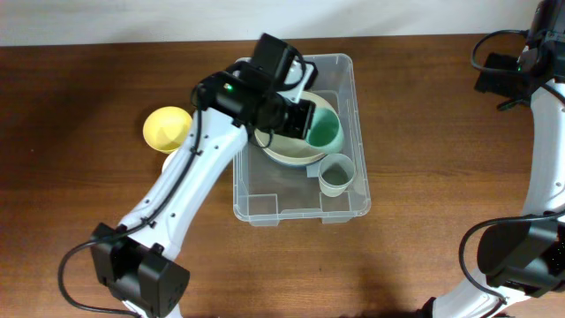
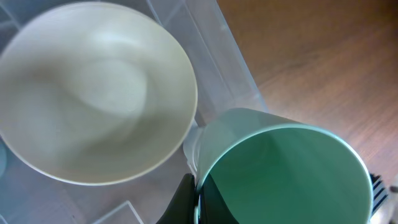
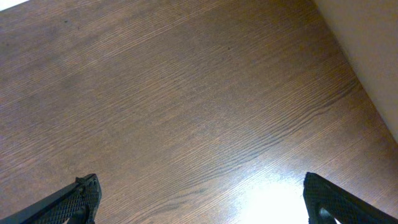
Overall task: Pack container
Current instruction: 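Lift the mint cup and stack it onto the cups in the container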
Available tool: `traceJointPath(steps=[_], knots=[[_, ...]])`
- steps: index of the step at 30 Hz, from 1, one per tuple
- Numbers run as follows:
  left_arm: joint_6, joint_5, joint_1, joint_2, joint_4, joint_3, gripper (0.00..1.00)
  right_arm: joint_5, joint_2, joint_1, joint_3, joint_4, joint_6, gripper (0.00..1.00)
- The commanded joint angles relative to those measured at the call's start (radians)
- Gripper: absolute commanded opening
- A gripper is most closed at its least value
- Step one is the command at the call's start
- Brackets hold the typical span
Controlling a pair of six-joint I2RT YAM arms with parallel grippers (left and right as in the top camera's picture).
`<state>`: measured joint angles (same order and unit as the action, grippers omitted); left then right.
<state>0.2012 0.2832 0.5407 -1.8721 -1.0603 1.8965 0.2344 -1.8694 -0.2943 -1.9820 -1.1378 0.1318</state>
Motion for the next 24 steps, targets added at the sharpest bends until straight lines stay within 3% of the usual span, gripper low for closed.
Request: traceJointPath(steps=[1, 24], knots=[[-0.016, -0.071, 0.045, 0.019, -0.025, 0.003, 0.01, -0.002, -0.002, -0.001, 0.000, 0.000, 0.008, 0.99], [-0.017, -0.127, 0.118, -0.028, -0.072, 0.002, 0.01, -0.002, -0.002, -0.001, 0.000, 0.000, 0.008, 0.99]])
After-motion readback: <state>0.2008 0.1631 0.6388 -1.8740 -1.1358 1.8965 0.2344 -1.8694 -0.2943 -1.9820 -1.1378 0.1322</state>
